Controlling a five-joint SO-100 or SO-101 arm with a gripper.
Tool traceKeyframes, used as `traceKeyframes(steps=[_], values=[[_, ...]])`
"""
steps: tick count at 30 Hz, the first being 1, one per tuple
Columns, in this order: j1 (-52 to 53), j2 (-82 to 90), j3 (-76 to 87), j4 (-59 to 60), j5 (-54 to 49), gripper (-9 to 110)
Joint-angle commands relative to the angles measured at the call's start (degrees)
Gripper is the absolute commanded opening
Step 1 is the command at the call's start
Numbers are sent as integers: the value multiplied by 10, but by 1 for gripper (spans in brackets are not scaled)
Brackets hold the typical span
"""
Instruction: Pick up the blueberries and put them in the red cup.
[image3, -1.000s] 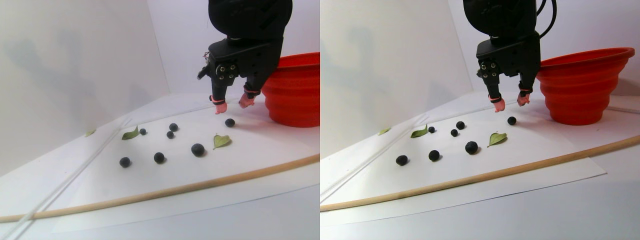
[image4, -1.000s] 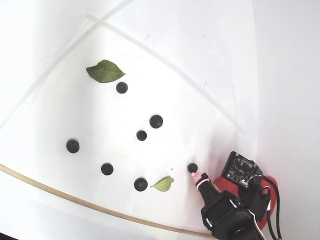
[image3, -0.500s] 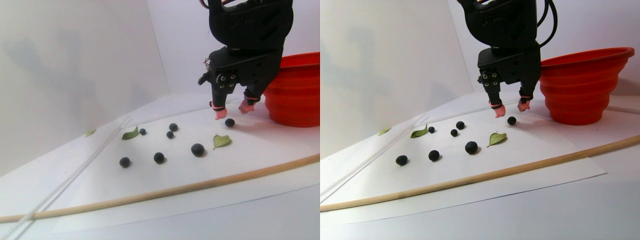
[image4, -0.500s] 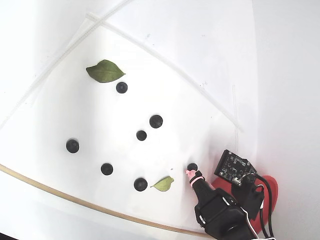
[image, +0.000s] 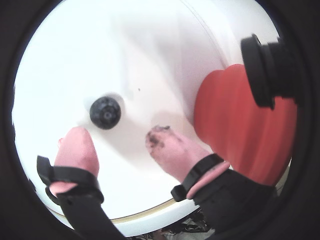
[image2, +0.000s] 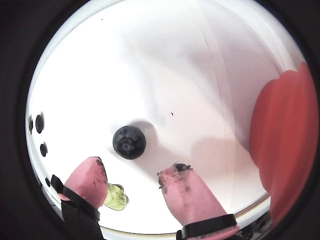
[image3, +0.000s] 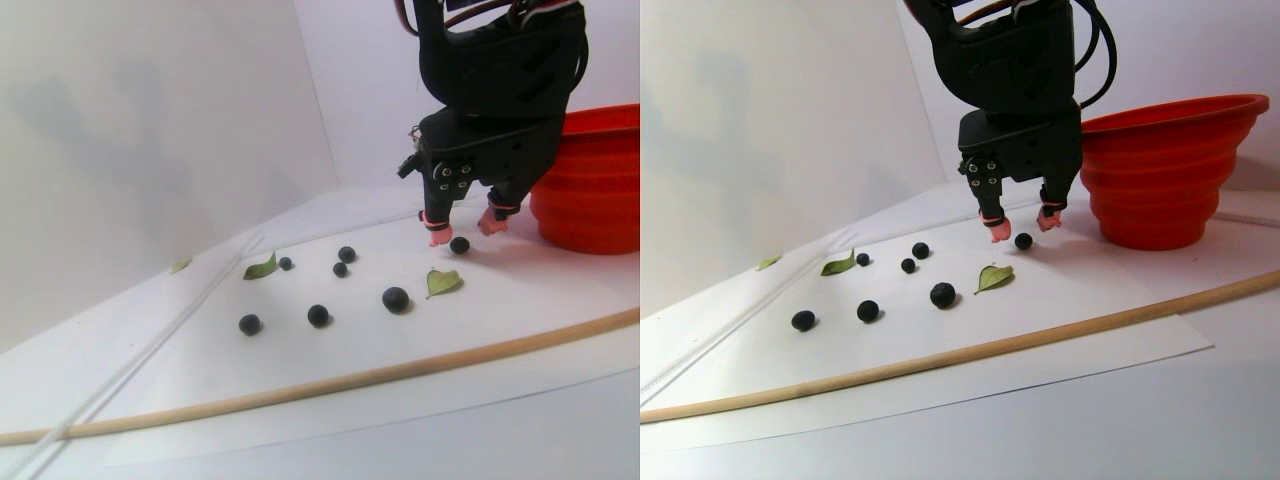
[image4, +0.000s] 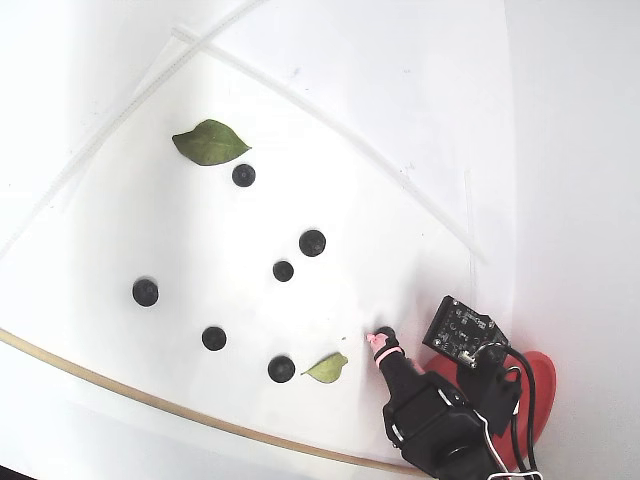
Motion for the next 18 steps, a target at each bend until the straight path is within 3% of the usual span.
traceKeyframes(steps=[1, 18], values=[[-6, 5, -26, -16, 12, 21], [-17, -32, -54, -41, 29, 21]])
